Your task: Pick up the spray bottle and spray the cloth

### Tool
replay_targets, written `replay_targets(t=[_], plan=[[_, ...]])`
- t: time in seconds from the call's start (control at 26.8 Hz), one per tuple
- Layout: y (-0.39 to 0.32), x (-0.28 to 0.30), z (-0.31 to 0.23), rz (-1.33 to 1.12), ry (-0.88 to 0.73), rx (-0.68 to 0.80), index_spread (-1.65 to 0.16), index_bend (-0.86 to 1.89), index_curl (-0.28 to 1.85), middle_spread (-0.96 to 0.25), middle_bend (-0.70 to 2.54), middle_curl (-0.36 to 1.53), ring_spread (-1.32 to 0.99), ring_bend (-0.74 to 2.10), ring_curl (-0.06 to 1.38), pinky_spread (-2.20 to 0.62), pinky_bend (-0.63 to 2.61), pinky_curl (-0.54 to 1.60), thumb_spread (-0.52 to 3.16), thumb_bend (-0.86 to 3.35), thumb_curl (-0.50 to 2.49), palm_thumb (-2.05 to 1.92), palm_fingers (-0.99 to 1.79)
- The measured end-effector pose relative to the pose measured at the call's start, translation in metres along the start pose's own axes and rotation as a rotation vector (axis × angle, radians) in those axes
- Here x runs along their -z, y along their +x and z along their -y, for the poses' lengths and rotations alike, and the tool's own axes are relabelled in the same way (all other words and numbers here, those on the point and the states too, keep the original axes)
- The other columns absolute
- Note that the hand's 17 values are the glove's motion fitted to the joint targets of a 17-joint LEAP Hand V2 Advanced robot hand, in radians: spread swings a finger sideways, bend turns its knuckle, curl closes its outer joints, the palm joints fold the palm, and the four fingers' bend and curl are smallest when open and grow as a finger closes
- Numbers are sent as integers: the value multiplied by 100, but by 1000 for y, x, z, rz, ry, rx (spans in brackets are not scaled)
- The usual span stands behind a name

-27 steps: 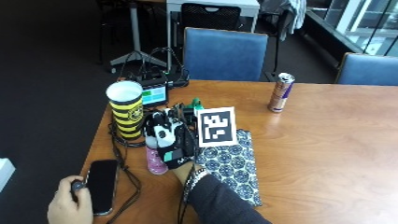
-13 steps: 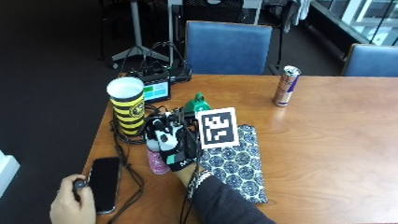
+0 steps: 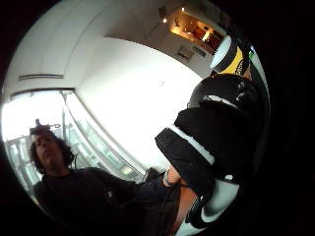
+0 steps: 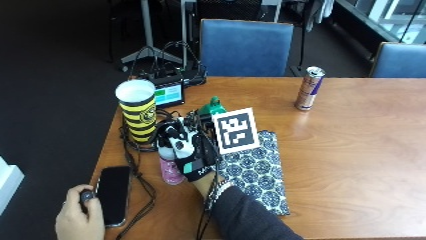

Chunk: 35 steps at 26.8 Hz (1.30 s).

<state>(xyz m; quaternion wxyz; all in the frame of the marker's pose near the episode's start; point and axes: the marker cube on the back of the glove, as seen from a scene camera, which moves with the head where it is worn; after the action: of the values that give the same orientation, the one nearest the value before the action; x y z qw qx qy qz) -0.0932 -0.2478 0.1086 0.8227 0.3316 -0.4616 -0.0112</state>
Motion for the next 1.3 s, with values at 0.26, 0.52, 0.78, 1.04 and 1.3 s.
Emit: replay_targets(t=[0.26, 0.52, 0.78, 1.04, 1.3], plan=[[3, 15, 9, -37, -111, -27, -30, 2, 52, -20, 67, 49, -18, 70, 42, -23, 52, 40, 122, -5, 17, 33, 114], [5, 59, 11, -351, -487, -139, -32, 8, 46, -15, 41, 42, -13, 54, 40, -1, 55, 44, 105, -5, 18, 23, 53], [-31, 96, -10, -639, -684, -68, -35, 8, 37, -12, 28, 37, -9, 46, 35, 14, 55, 40, 96, -4, 21, 19, 29], [-94, 104, -50, -677, -729, 140, -38, 12, 32, -13, 29, 37, -9, 46, 32, 21, 48, 35, 93, -3, 22, 17, 36], [-124, 98, -82, -676, -819, 212, -40, 14, 31, -14, 27, 36, -10, 45, 32, 22, 43, 34, 92, -3, 23, 16, 40]])
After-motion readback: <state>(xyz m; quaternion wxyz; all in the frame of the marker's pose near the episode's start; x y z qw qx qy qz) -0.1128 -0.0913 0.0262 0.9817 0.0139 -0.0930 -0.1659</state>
